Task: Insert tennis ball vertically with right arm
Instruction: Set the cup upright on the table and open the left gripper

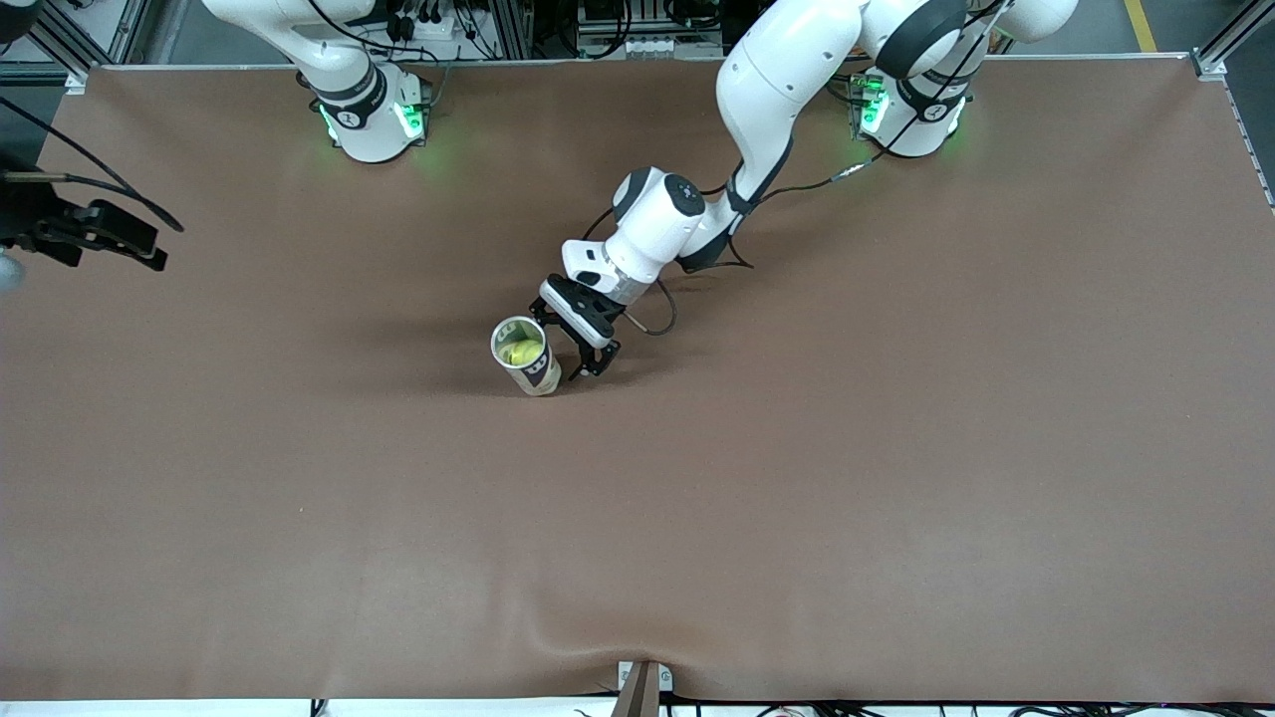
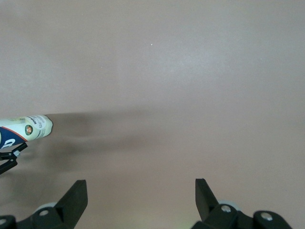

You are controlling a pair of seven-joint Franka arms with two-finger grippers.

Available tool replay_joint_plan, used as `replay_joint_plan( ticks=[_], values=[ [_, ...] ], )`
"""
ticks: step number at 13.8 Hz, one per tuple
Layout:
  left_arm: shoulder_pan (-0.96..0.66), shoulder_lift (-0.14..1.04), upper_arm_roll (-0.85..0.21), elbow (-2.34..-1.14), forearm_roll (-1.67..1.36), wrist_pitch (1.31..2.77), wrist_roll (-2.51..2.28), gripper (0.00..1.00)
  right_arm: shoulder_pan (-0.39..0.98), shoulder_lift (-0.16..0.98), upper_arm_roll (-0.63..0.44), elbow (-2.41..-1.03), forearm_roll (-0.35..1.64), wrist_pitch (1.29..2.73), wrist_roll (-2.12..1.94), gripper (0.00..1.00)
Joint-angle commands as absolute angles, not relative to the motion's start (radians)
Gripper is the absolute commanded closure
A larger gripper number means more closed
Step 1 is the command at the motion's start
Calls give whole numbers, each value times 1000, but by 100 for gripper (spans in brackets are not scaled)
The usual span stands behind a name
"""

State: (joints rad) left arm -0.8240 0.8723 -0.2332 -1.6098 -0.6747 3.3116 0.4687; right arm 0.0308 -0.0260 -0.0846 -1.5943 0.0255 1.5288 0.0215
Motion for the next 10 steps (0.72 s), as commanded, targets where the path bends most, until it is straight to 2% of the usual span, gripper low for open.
replay_joint_plan(
  ticks=[1, 6, 10],
  values=[
    [-812, 789, -230, -1681, -681, 3217, 417, 0, 11, -61, -86, -1646, 54, 1552, -3, 0],
    [-822, 775, -233, -1707, -681, 3194, 358, 0, 21, -45, -86, -1617, 51, 1542, -2, 0],
    [-824, 717, -239, -1787, -683, 3136, 272, 0, 25, -40, -86, -1611, 46, 1508, -3, 0]
  ],
)
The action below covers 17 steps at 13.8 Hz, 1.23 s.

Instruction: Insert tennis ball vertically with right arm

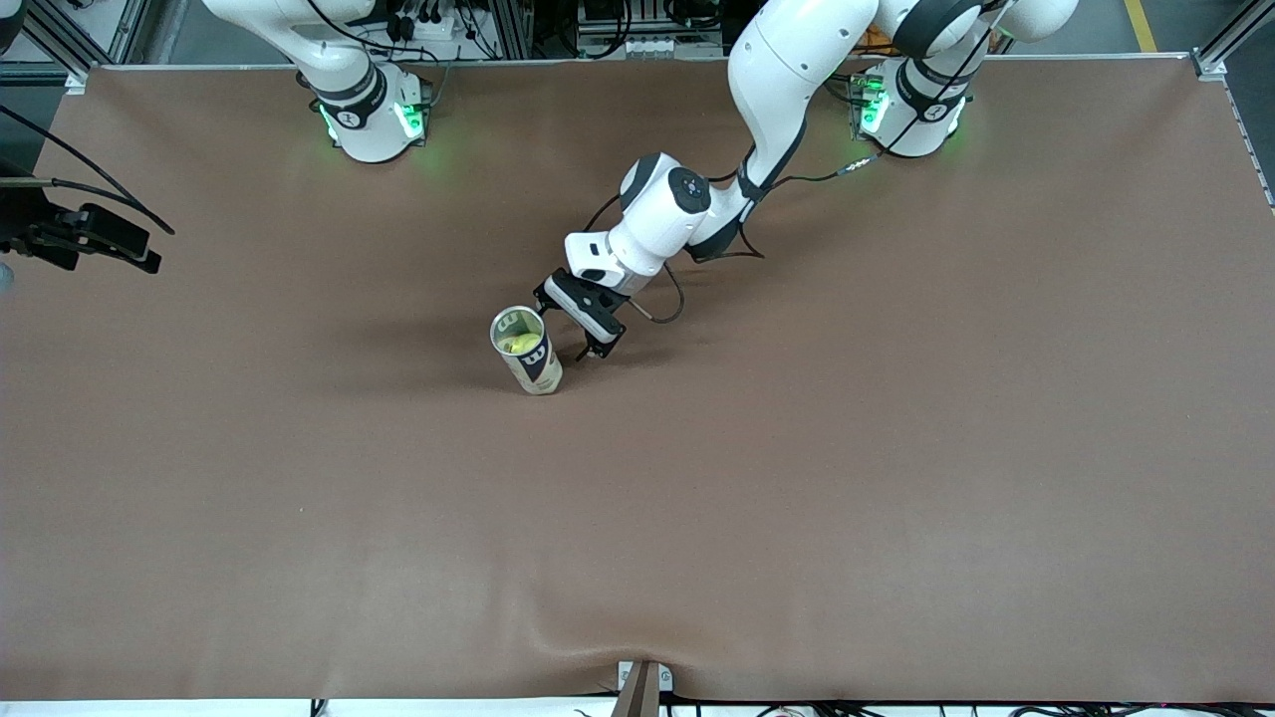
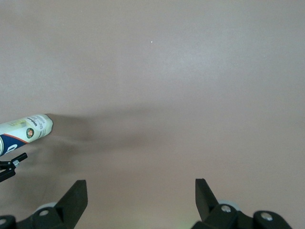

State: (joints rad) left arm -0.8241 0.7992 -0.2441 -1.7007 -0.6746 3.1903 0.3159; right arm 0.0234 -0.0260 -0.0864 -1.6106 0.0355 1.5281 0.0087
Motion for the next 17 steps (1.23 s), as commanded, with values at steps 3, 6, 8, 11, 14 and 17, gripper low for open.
replay_joint_plan(
  ticks=[3, 6, 8, 11, 14, 17],
  values=[
    [-807, 629, -236, -1854, -681, 2993, 194, 0, 37, -34, -86, -1585, -3, 1517, -6, 0],
    [-761, 531, -230, -1911, -673, 2818, 135, 0, 90, -2, -83, -1523, -87, 1517, -6, 0],
    [-712, 461, -222, -1943, -651, 2717, 114, 0, 91, 2, -84, -1517, -89, 1517, -12, 0],
    [-599, 370, -201, -1942, -537, 2516, 42, 0, 75, 3, -86, -1503, -87, 1511, -158, 0],
    [-490, 316, -115, -1907, -372, 2346, 12, 0, 58, 3, -89, -1505, -55, 1505, -105, 0],
    [-375, 296, -48, -1844, -208, 2206, 21, 0, 46, 8, -89, -1508, -52, 1505, -87, 0]
  ],
)
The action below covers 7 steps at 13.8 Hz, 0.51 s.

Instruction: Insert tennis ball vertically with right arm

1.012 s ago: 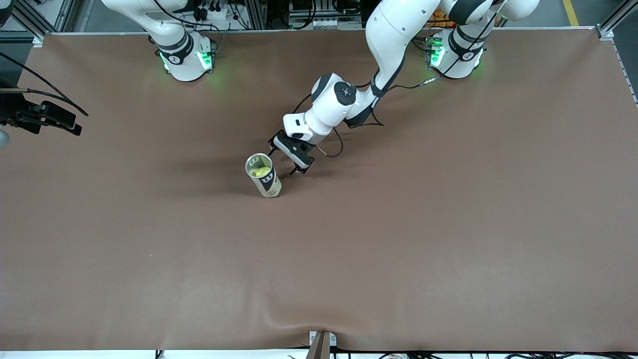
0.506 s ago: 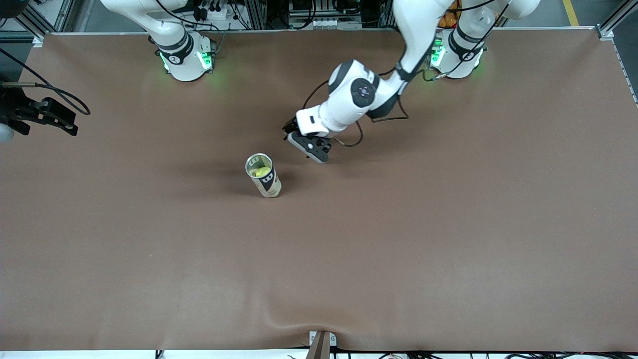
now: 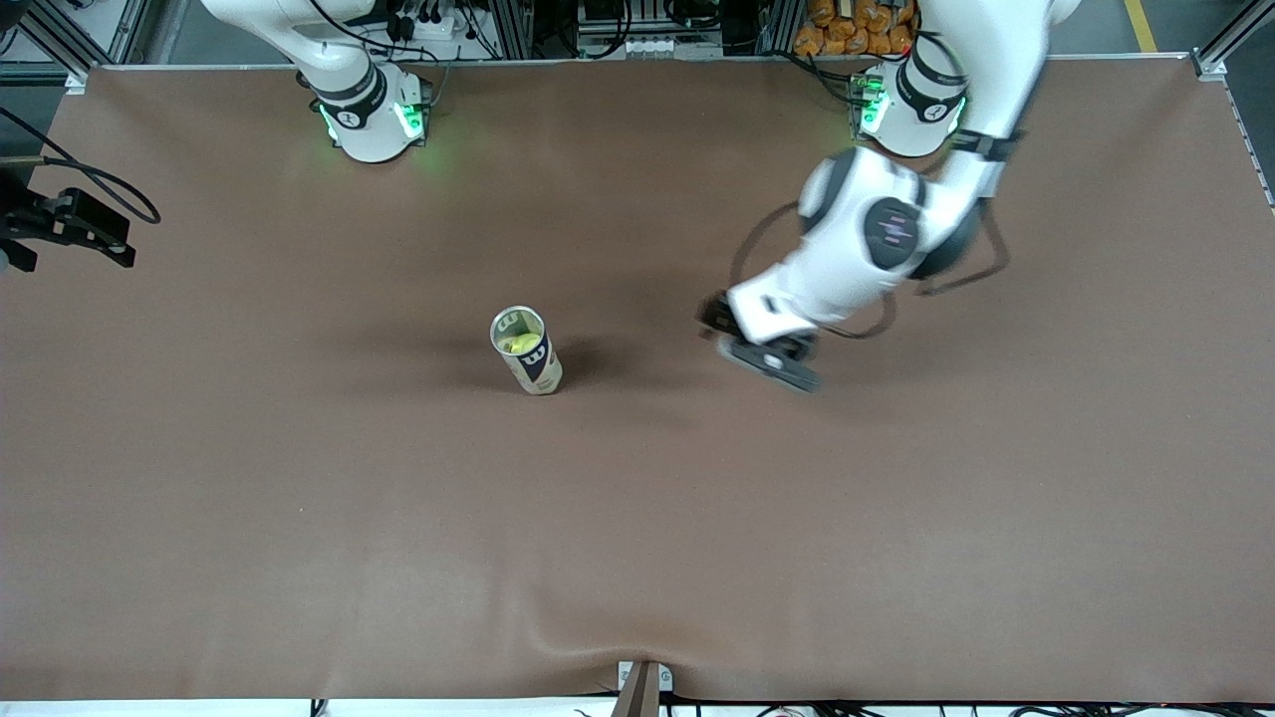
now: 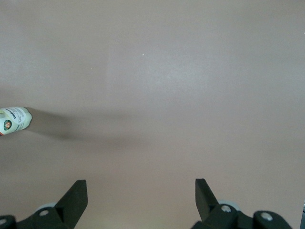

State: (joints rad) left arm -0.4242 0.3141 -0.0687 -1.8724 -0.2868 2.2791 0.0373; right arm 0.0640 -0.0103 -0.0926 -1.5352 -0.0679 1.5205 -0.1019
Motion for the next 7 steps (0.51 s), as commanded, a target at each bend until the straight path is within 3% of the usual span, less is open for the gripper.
replay_joint_plan(
  ticks=[1, 7],
  values=[
    [-329, 295, -45, -1826, -174, 2175, 23, 0, 46, 8, -89, -1509, -52, 1505, -87, 0],
    [-62, 261, -46, -1726, -31, 1981, 26, 0, 38, 8, -89, -1513, -52, 1503, -87, 0]
  ],
)
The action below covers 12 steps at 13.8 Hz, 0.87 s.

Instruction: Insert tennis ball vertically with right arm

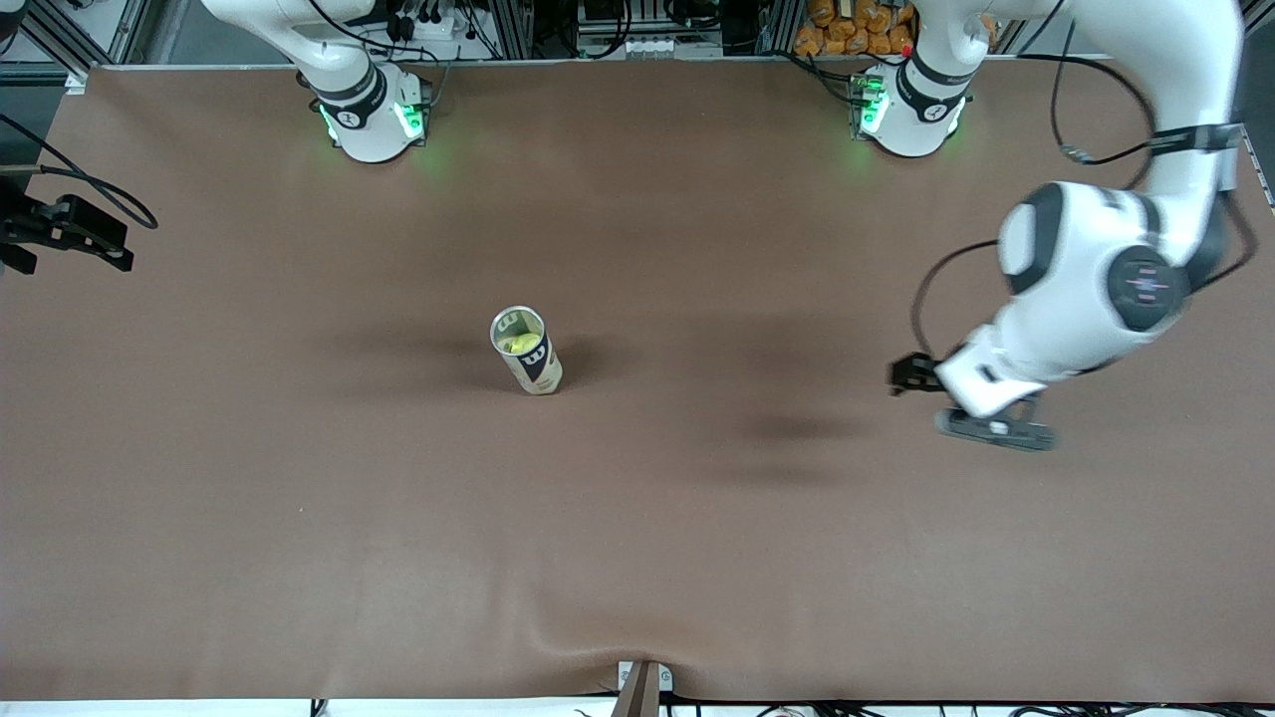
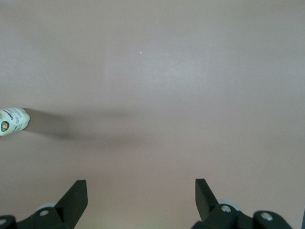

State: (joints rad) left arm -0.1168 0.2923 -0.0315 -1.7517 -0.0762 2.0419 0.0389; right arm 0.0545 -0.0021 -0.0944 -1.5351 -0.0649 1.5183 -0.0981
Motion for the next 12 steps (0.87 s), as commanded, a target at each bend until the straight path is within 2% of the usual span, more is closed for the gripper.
replay_joint_plan(
  ticks=[1, 3, 6, 10, 12],
  values=[
    [-29, 253, -45, -1708, -26, 1948, 28, 0, 37, 8, -89, -1514, -51, 1503, -87, 0],
    [17, 224, -44, -1677, -25, 1915, 28, 0, 32, 8, -89, -1516, -51, 1503, -87, 0],
    [41, 204, -41, -1582, -21, 1784, 18, 0, 32, 8, -89, -1516, -51, 1503, -87, 0],
    [40, 154, -46, -1536, 23, 1700, 8, 0, 32, 8, -89, -1516, -51, 1503, -87, 0],
    [35, 161, -54, -1456, 21, 1631, 8, 0, 32, 8, -89, -1516, -51, 1503, -87, 0]
  ],
)
